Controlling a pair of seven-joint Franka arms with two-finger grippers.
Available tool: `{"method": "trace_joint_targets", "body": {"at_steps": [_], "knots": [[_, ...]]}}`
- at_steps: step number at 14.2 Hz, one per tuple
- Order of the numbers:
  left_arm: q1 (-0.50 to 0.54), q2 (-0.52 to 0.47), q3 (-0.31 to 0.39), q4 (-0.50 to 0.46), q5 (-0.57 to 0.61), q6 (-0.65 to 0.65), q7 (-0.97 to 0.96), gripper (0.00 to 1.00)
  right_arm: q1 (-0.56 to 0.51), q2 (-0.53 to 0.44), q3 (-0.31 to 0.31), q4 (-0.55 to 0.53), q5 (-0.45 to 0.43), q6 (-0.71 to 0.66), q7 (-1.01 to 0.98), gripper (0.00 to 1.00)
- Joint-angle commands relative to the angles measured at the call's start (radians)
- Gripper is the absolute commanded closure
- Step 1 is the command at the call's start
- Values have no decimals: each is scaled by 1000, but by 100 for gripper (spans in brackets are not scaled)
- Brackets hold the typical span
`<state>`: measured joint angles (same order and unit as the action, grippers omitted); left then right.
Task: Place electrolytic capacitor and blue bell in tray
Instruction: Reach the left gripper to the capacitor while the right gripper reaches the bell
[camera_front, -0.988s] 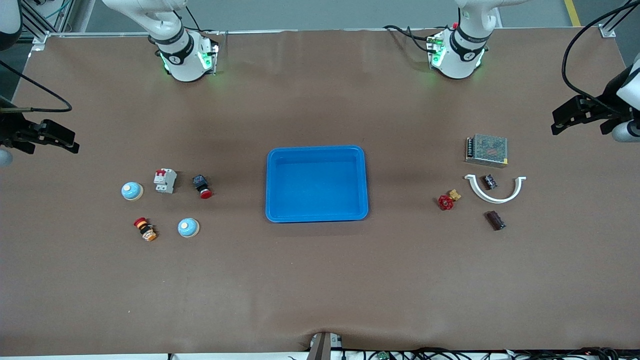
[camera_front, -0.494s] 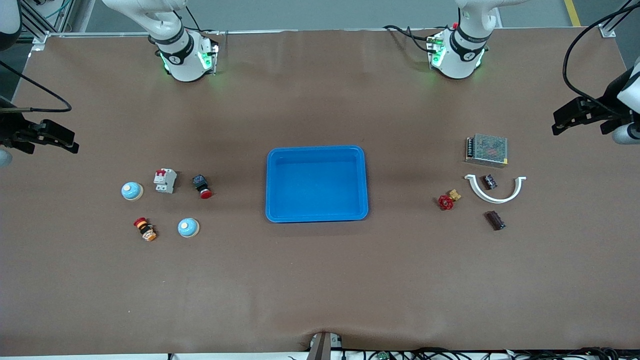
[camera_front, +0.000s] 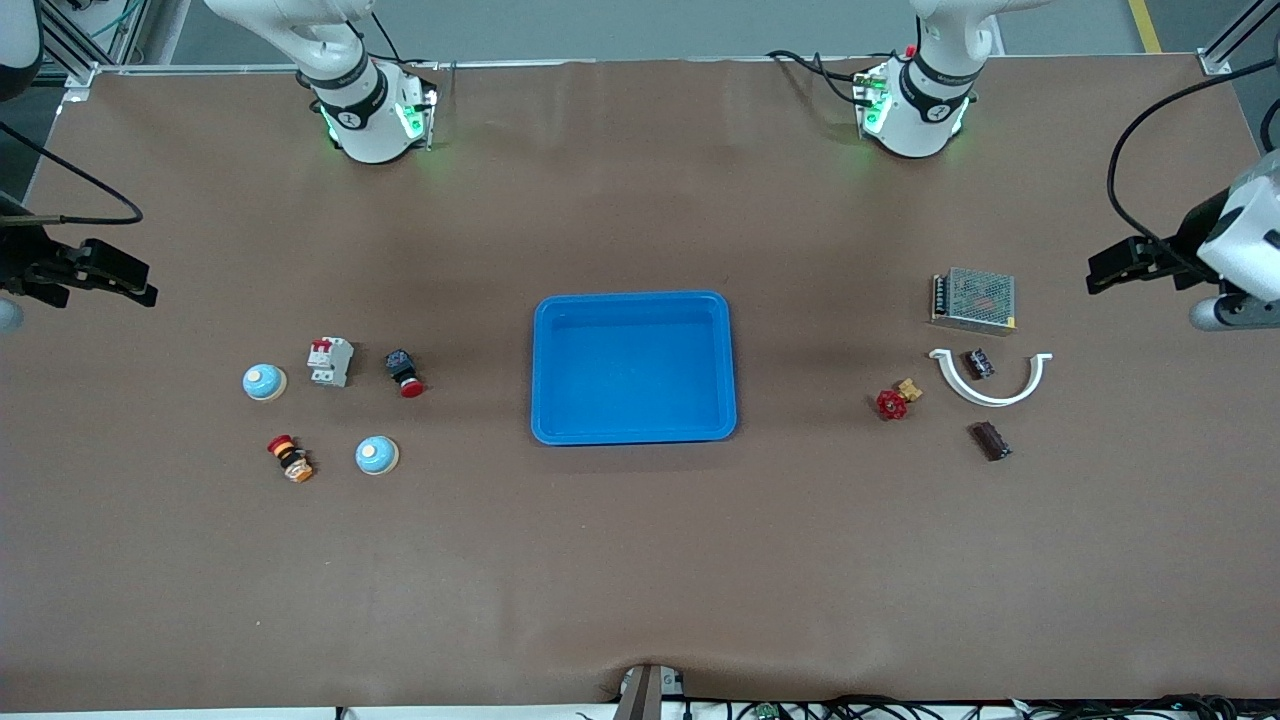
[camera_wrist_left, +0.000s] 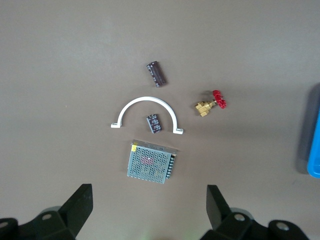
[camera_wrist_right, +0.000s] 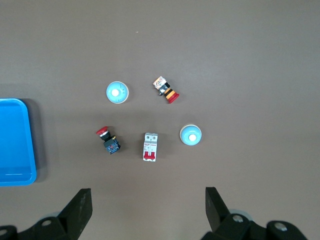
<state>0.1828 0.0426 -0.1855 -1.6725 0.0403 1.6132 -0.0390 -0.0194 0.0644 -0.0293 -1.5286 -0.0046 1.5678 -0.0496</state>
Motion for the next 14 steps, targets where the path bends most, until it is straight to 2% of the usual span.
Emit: {"method": "trace_joint_targets", "body": {"at_steps": [1, 8, 11, 14], "knots": [[24, -35, -5, -120, 10, 95, -4, 0, -2, 5, 6, 11, 17, -8, -4, 0], [43, -35, -3, -419, 12, 388, -90, 0, 30, 70, 9, 15, 15, 46, -7, 0], [50, 3, -3, -492, 12, 502, -142, 0, 59, 127, 9, 13, 15, 102, -6, 0], [69, 63, -3, -545, 12, 609, -179, 12, 99, 190, 9, 2, 18, 171, -3, 0]]}}
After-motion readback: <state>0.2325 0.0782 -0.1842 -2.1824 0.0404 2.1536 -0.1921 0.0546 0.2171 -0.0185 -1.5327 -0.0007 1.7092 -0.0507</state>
